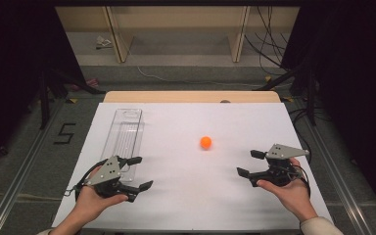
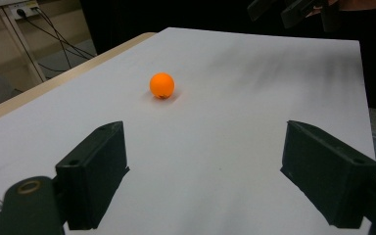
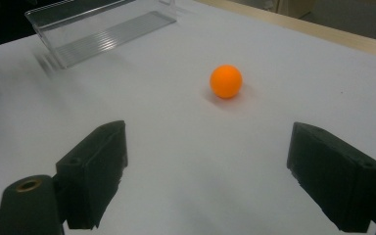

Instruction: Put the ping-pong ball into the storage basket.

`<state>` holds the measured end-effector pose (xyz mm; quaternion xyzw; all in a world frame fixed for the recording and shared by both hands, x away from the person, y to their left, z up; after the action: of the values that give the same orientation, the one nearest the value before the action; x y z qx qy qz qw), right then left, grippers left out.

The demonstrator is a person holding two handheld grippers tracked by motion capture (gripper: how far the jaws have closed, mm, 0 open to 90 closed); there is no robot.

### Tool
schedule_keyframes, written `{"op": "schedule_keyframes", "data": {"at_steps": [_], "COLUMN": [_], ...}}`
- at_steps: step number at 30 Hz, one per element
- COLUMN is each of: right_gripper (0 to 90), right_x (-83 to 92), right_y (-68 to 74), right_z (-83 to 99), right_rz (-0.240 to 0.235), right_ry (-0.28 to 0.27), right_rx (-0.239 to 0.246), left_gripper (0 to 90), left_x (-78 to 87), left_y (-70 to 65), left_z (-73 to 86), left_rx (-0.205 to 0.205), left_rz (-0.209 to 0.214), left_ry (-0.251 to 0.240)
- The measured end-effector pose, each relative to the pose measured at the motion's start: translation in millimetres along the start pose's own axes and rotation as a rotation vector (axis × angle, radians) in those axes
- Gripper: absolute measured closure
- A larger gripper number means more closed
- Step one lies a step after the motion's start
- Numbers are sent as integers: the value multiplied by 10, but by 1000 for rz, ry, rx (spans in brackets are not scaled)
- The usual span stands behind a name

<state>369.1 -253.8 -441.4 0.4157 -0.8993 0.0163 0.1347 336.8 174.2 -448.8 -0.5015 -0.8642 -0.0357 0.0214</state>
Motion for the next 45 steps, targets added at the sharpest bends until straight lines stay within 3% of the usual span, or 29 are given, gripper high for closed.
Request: {"op": "schedule_keyframes", "data": {"at_steps": [13,45], "right_gripper": [161,162], "right_x": [-37,-446], "right_y": [-20,-46], "right_z": [2,-93], "right_rz": [2,13], "right_ry": [6,7], "right_rx": [4,20], "left_gripper": [165,165], "left_x": [3,-1], "left_y": [-4,-24], "left_z": [-5,-11], "left_rx": [-2,-6], "left_rz": [2,20], "left_ry": [-3,-1]}}
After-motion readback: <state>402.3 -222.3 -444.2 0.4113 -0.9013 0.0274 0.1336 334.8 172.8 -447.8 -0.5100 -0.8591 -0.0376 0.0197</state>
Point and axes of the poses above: each handheld gripper's, and its own axes: x roughly backward along the jaws, z roughly out of its underside, y roughly to its left, the point moved 3 cm from there along -x, roughly forward along the jaws, and after that the axes turned 15 degrees about -y, right-handed, at the moved point
